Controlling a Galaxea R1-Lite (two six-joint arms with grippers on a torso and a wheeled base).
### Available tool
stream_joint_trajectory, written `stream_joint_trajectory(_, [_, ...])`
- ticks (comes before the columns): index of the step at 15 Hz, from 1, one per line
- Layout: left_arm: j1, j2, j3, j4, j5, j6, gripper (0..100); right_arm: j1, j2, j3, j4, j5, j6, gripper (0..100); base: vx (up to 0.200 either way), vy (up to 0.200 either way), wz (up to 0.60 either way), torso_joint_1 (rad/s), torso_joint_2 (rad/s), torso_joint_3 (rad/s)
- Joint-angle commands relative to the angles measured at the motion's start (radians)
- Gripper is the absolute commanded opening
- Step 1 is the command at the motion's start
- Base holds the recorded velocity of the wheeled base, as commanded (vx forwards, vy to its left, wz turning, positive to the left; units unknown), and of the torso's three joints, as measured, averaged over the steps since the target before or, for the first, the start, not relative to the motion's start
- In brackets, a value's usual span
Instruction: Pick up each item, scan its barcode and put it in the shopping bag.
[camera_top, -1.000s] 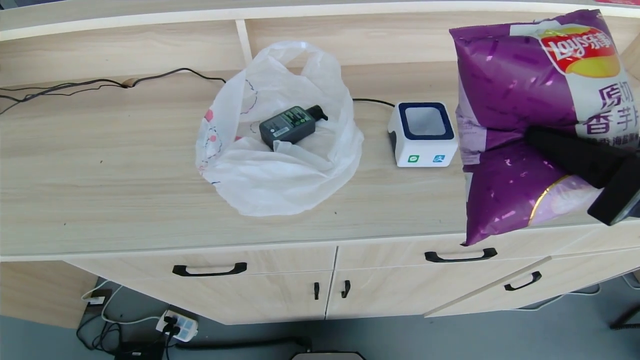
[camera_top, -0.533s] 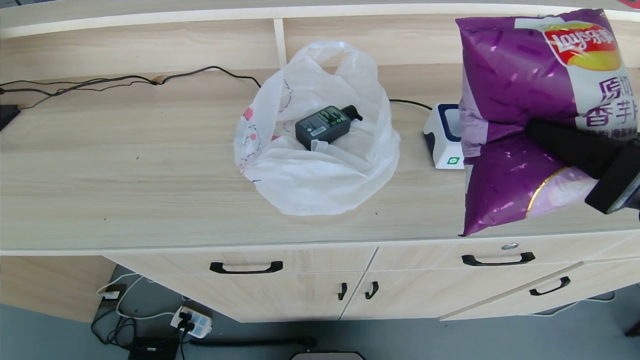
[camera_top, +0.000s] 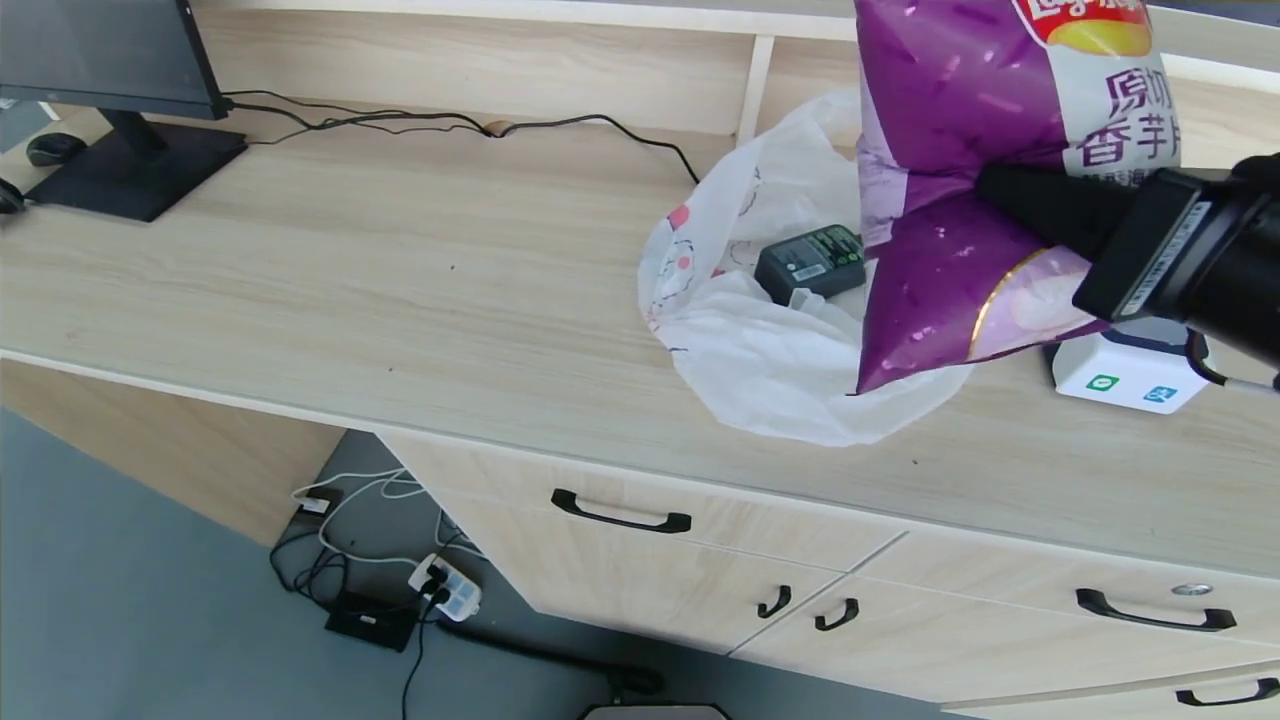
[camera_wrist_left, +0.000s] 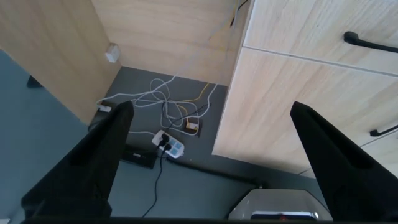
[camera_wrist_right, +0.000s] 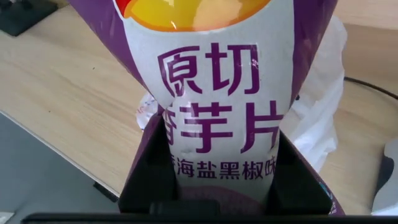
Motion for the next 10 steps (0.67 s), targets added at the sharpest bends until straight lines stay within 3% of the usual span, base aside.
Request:
stream_joint_trajectory(1, [0.001, 0.002, 0.000, -0.001, 0.000, 0.001, 100, 0.000, 0.170, -0.150, -0.010, 0.051, 0.033, 0, 0.000, 0.000, 0.00, 0.000, 0.00, 0.000])
stream_joint_trajectory(5, [0.001, 0.000, 0.000, -0.002, 0.000, 0.001, 100, -0.001, 0.320, -0.233, -0.128, -0.011, 0.156, 0, 0.000, 0.000, 0.00, 0.000, 0.00, 0.000])
stream_joint_trajectory(10, [0.001, 0.002, 0.000, -0.002, 0.000, 0.002, 100, -0.072, 0.426, -0.342, -0.125, -0.120, 0.319, 0, 0.000, 0.000, 0.00, 0.000, 0.00, 0.000])
